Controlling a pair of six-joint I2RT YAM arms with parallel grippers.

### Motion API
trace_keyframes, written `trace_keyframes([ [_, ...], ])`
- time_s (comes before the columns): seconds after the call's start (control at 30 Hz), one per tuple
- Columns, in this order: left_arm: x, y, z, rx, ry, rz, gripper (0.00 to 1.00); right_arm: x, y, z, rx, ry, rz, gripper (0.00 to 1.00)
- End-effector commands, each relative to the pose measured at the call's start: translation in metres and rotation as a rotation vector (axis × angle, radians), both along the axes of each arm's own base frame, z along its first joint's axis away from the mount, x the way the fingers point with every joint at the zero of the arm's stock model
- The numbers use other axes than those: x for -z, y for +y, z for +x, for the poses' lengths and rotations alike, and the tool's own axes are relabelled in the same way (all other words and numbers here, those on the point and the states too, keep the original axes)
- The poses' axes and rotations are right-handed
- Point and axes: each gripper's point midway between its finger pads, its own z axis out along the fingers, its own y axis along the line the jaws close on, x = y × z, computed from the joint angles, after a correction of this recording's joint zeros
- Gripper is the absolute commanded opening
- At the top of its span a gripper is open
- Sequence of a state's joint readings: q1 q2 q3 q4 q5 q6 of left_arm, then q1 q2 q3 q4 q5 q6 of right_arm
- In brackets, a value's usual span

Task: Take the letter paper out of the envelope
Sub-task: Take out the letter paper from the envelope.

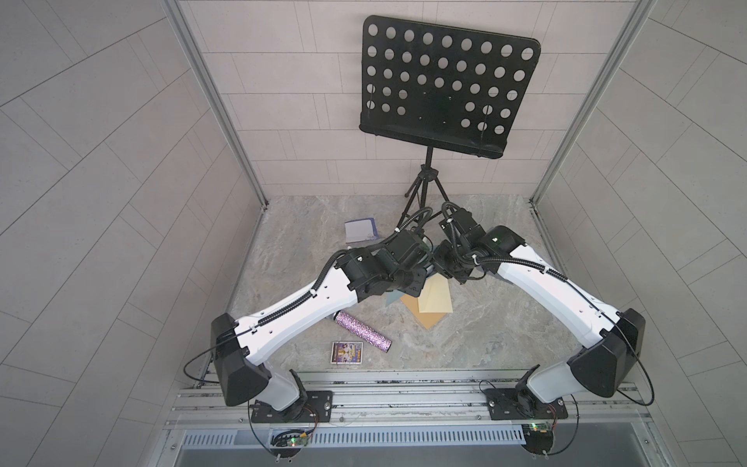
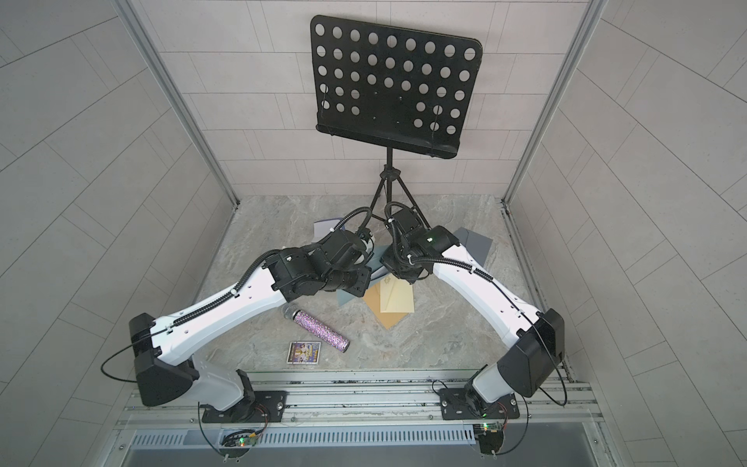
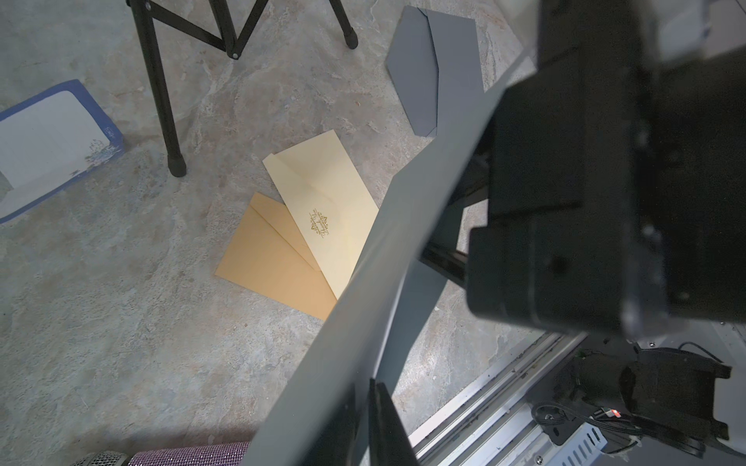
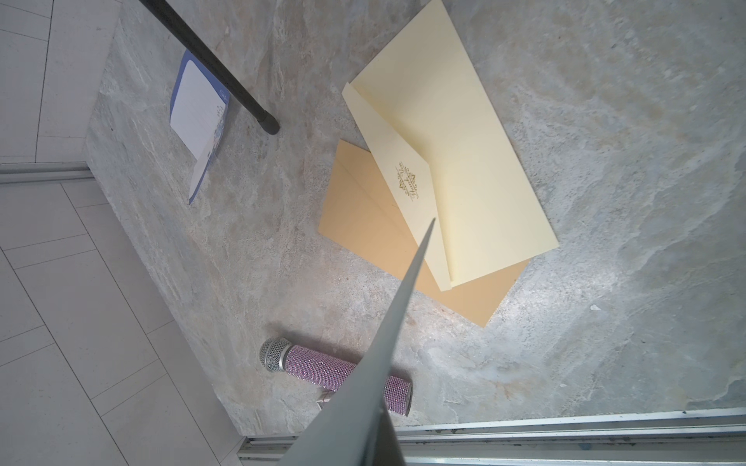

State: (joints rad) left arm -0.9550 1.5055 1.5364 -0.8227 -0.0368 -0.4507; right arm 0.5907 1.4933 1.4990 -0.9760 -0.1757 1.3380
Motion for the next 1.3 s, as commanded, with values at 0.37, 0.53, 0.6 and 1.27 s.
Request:
trace_keyframes([
  [0.37,-0.001,0.006,0.001,0.008,-0.055,0.071,0.0,0.005,-0.009,-0.007,0.025,0.029,-0.01,0.0],
  [0.53,-0.03,0.003,0.001,0.002,-0.088,0.001,0.0,0.015,-0.016,-0.007,0.036,0.047,-0.032,0.0],
  [0.6,-0.036,0.001,0.001,0.002,-0.097,-0.027,0.0,0.017,-0.018,-0.005,0.039,0.047,-0.035,0.0],
  [1.27,-0.035,0.016,-0.003,-0.02,-0.053,-0.053,0.0,0.026,-0.024,0.003,0.066,0.065,-0.035,0.0],
])
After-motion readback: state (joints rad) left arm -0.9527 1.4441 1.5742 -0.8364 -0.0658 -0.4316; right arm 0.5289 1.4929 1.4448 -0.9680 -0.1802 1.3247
